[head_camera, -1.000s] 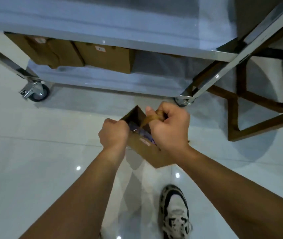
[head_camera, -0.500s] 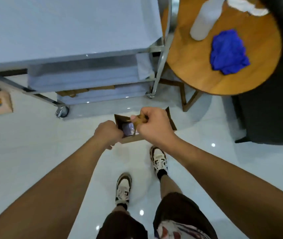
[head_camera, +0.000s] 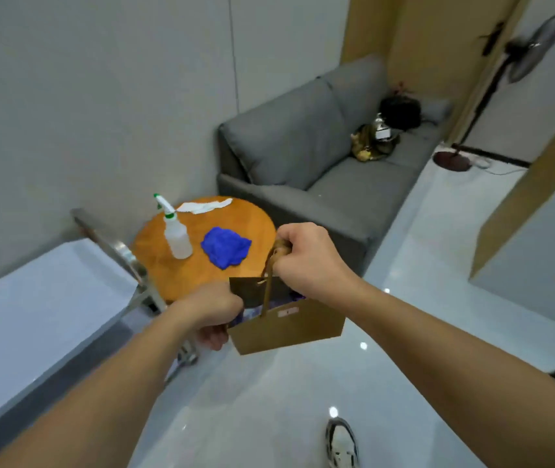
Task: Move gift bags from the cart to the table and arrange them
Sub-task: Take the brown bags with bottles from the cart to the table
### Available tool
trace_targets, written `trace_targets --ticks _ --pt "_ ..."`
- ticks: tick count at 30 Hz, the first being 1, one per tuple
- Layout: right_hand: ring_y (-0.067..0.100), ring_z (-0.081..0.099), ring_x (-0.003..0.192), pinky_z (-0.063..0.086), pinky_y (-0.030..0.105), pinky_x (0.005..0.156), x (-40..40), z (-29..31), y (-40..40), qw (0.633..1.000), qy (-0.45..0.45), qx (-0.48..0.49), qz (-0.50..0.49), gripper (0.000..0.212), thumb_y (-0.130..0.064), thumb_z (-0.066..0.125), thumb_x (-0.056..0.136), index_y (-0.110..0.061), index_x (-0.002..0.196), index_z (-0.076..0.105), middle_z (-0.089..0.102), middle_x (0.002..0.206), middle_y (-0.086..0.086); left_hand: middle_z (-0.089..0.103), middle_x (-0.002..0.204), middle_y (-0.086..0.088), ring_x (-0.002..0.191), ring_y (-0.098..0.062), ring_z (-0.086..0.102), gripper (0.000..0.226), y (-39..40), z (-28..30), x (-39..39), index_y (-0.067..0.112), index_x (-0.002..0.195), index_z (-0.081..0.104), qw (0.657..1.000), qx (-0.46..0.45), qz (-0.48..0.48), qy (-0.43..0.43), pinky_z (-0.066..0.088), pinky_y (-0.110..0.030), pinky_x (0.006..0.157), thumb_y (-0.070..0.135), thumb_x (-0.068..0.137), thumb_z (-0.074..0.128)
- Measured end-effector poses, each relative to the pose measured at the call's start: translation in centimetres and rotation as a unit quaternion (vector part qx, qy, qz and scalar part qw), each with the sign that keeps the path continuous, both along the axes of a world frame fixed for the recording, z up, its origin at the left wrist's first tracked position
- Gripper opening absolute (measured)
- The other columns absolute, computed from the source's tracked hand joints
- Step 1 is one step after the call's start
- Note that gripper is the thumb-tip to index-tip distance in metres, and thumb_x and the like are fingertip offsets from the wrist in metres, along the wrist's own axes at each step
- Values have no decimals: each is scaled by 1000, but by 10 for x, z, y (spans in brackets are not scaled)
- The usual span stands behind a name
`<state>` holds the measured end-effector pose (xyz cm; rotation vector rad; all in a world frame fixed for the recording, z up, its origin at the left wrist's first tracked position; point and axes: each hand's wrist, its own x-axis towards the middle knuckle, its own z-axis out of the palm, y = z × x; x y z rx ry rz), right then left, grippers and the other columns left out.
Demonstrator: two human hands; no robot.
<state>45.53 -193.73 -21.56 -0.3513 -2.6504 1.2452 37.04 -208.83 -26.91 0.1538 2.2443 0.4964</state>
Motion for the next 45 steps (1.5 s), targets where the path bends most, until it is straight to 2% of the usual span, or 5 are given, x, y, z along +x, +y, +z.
trace_targets --ticks 13,16,26,38,45 --pt "20 54 66 49 33 55 262 62 256 937 67 -8 -342 28 7 59 78 -16 65 51 49 65 0 66 93 -3 77 -17 65 10 365 67 179 23 100 61 896 144 -353 227 51 -28 54 32 98 58" --pt "27 54 69 53 45 62 322 52 310 910 70 -9 -409 23 4 56 75 -14 64 49 48 65 5 62 86 -1 73 -13 60 12 444 67 247 18 106 64 864 159 -427 216 42 -21 50 18 97 55" --pt "19 44 67 38 30 60 480 1 432 811 20 -55 -582 31 4 55 79 -20 63 42 46 67 -1 65 92 -10 77 -24 68 20 630 14 422 14 107 65 769 123 -607 159 60 -31 58 9 95 50" --pt "20 56 73 50 37 59 539 -72 506 657 -147 -68 -737 25 0 59 81 -21 69 52 60 76 2 66 92 -2 83 -20 60 8 774 -74 498 25 93 61 561 140 -807 119 55 -35 73 26 86 56" --pt "21 60 81 59 46 72 570 -117 531 579 -181 -112 -787 20 -6 66 81 -23 77 57 62 83 2 63 132 -10 117 -28 60 54 804 -114 551 21 145 47 516 148 -840 81 47 -30 88 29 93 59"
